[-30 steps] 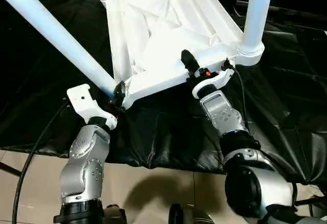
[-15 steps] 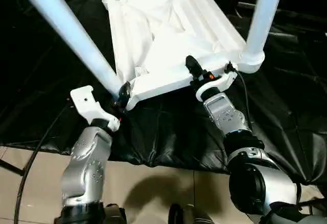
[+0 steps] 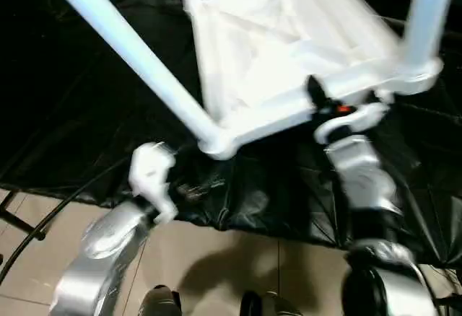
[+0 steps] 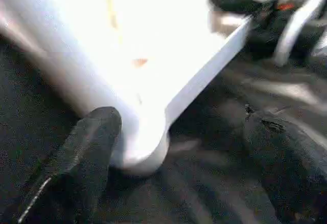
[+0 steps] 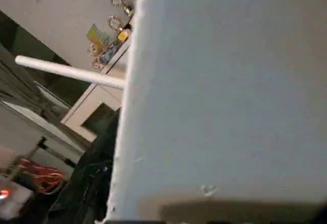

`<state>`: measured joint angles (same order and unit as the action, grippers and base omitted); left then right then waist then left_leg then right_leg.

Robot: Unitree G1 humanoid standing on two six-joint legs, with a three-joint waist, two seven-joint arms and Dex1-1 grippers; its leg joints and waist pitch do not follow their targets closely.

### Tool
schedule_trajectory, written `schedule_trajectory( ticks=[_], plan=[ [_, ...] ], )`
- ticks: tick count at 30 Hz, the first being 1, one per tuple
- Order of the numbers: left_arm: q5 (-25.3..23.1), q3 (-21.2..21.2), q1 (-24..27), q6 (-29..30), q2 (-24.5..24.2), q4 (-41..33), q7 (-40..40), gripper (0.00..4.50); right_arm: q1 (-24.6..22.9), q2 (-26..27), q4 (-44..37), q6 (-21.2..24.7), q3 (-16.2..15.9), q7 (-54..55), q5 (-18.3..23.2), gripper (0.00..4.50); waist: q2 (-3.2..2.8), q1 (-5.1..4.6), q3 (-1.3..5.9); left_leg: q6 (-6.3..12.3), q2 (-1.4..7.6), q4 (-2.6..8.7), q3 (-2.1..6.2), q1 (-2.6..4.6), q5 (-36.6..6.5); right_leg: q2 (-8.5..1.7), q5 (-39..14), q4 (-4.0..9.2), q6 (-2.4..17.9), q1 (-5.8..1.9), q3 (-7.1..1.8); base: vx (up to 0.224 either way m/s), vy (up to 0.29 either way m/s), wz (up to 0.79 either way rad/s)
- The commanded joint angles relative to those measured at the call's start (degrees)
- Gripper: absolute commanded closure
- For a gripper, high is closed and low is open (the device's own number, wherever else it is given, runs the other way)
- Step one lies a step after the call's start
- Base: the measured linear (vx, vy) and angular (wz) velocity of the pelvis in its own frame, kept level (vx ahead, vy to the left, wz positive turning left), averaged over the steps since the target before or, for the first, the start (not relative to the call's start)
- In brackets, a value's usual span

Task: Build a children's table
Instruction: Flip table

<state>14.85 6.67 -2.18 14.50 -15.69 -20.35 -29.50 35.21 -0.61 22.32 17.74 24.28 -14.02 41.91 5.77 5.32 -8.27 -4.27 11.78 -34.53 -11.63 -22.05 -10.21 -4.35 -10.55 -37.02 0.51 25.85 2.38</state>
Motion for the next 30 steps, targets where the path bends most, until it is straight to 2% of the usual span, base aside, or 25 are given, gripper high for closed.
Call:
schedule_trajectory(
  ticks=[1,2,4,5,6,7,9,11,13,16,18,23,24,25,26,27,28,29,30],
  plan=[
    [-1.22,1.31,-1.15,-0.91,-0.45,-1.90,-0.88,0.00,-0.70,-2.71,-6.24,-0.02,0.28,2.65,-3.12,2.43,0.09,-0.49,5.09,1.44,0.97,3.80,0.17,1.31,-4.69,-2.41,-6.31,3.86,7.17,-3.74,-2.60,0.000,0.000,0.00],
    [-1.02,1.46,-2.53,-0.59,-0.34,-2.83,-0.92,0.00,-1.35,-3.43,-7.89,0.21,-0.19,3.70,-4.39,2.43,0.06,-0.68,4.96,0.87,0.88,3.84,0.22,1.08,-5.41,-2.41,-7.79,4.11,6.46,-3.72,-2.62,0.000,0.000,0.00],
    [-1.16,1.76,-4.89,-0.66,-0.20,-4.20,-1.09,0.00,-2.24,-4.79,-10.46,0.51,-0.83,5.85,-6.83,2.43,0.06,-0.66,4.89,-0.27,0.78,3.85,0.21,1.19,-6.84,-2.30,-10.92,4.53,4.85,-3.44,-2.63,0.000,0.000,0.00],
    [-1.58,2.22,-6.13,-0.94,-0.56,-4.78,-1.25,0.00,-2.75,-5.55,-12.11,0.90,-1.12,7.26,-7.98,2.43,-0.08,-0.63,4.91,-0.46,0.81,3.87,0.29,1.20,-7.05,-2.33,-11.30,4.49,4.74,-3.44,-2.59,0.000,0.000,0.00],
    [-1.58,2.22,-6.13,-0.94,-0.56,-4.78,-1.25,0.00,-2.75,-5.55,-12.11,0.90,-1.12,7.26,-7.98,2.43,0.04,-0.65,4.94,-0.72,0.76,3.84,0.30,1.10,-7.01,-2.23,-11.58,4.52,4.27,-3.42,-2.58,0.000,0.000,0.00],
    [-2.92,3.06,-9.04,-1.58,-1.28,-5.37,-1.40,0.00,-3.65,-7.49,-15.44,2.56,-2.09,10.37,-10.48,2.43,-0.08,-0.67,4.79,-1.07,0.67,3.92,0.41,0.93,-7.19,-2.21,-12.55,4.65,3.74,-3.41,-2.51,0.000,0.000,0.00],
    [-3.30,3.11,-9.95,-1.67,-1.21,-5.25,-1.26,0.00,-3.65,-8.05,-15.93,3.00,-2.31,11.04,-11.06,2.43,-0.06,-0.65,4.70,-1.35,0.66,3.85,0.18,1.45,-8.74,-1.96,-14.18,5.01,2.86,-2.82,-2.59,0.000,0.000,0.00],
    [-4.38,3.27,-11.60,-2.24,-1.40,-4.86,-1.21,0.00,-3.84,-9.24,-16.91,5.32,-3.02,12.36,-11.73,2.43,0.08,-0.69,4.85,-1.84,0.57,3.87,0.41,1.03,-8.79,-2.04,-15.73,5.05,1.86,-3.16,-2.54,0.000,0.000,0.00],
    [-5.45,3.10,-13.13,-2.99,-1.70,-4.44,-0.91,0.00,-3.84,-10.46,-17.60,6.16,-4.34,13.28,-13.82,2.43,0.04,-0.82,4.92,-2.04,0.48,3.84,0.48,0.76,-8.68,-2.01,-15.49,5.03,1.53,-3.21,-2.50,0.000,0.000,0.00],
    [-6.58,3.24,-14.64,-3.95,-2.21,-3.90,-0.98,0.00,-3.72,-12.49,-18.20,6.79,-6.49,14.47,-17.55,2.43,0.20,-0.85,4.93,-2.16,0.43,3.80,0.50,0.72,-9.02,-2.01,-16.20,5.14,1.14,-3.15,-2.45,0.000,0.000,0.00],
    [-7.67,3.44,-15.87,-4.56,-2.99,-3.77,-1.05,0.00,-3.59,-13.98,-18.82,8.06,-8.01,15.86,-19.86,2.43,0.46,-0.88,5.00,-2.23,0.39,3.76,0.50,0.65,-8.79,-1.97,-16.32,5.20,0.78,-3.24,-2.44,0.000,0.000,0.00],
    [-10.89,2.90,-19.60,-6.01,-4.92,-2.55,-0.90,0.00,-2.55,-15.99,-19.72,10.83,-10.14,17.94,-21.79,2.43,0.52,-0.87,5.14,-2.48,0.41,3.67,0.54,0.92,-8.42,-1.85,-15.69,5.03,0.42,-3.00,-2.42,0.000,0.000,0.00],
    [-13.04,2.63,-21.11,-6.69,-5.71,-1.72,-0.08,0.00,-1.99,-16.51,-19.37,11.56,-10.79,17.62,-21.96,2.43,0.92,-0.98,4.99,-2.54,0.43,3.79,0.60,0.73,-8.89,-1.82,-16.24,5.15,0.14,-3.02,-2.36,0.000,0.000,0.00],
    [-13.71,2.49,-21.59,-6.92,-5.91,-1.43,0.23,0.00,-1.85,-16.71,-19.28,11.76,-11.08,17.57,-22.23,2.43,0.83,-1.05,5.21,-2.91,0.44,3.72,0.67,0.87,-9.26,-1.85,-16.15,5.00,-0.06,-2.99,-2.34,0.000,0.000,0.00],
    [-14.54,1.90,-22.94,-7.21,-6.61,-1.12,0.46,0.00,-1.54,-17.14,-19.13,12.27,-11.95,17.33,-22.88,2.43,1.31,-1.14,5.19,-2.88,0.45,3.77,0.68,0.80,-9.36,-1.81,-16.32,5.16,-0.26,-3.01,-2.29,0.000,0.000,0.00],
    [-14.84,1.37,-24.12,-7.33,-6.96,-0.83,0.60,0.00,-1.25,-17.46,-18.95,12.63,-12.58,17.38,-23.48,2.44,1.22,-1.02,5.21,-2.99,0.47,3.75,0.70,0.91,-9.56,-1.86,-16.48,5.08,-0.37,-2.94,-2.30,0.000,0.000,0.00],
    [-14.98,1.06,-24.90,-7.40,-7.15,-0.64,0.68,0.00,-1.05,-17.67,-18.83,12.88,-12.95,17.43,-23.82,2.44,1.54,-1.06,5.30,-3.11,0.48,3.74,0.75,0.89,-9.08,-1.94,-15.97,4.91,-0.06,-3.01,-2.31,0.000,0.000,0.00],
    [-15.48,0.69,-26.09,-7.28,-7.75,-0.53,0.74,0.00,-0.81,-17.96,-18.68,12.99,-13.82,17.39,-24.63,2.44,1.49,-1.08,5.34,-3.26,0.50,3.70,0.77,0.89,-8.94,-1.97,-15.49,4.83,0.19,-2.99,-2.30,0.000,0.000,0.00],
    [-15.81,0.59,-26.87,-7.20,-8.12,-0.35,0.82,0.00,-0.62,-18.16,-18.58,13.09,-14.36,17.41,-25.17,2.45,1.85,-1.17,5.34,-3.31,0.50,3.64,0.72,0.91,-8.65,-1.92,-14.45,4.76,0.52,-2.98,-2.29,0.000,0.000,0.00]
  ],
)
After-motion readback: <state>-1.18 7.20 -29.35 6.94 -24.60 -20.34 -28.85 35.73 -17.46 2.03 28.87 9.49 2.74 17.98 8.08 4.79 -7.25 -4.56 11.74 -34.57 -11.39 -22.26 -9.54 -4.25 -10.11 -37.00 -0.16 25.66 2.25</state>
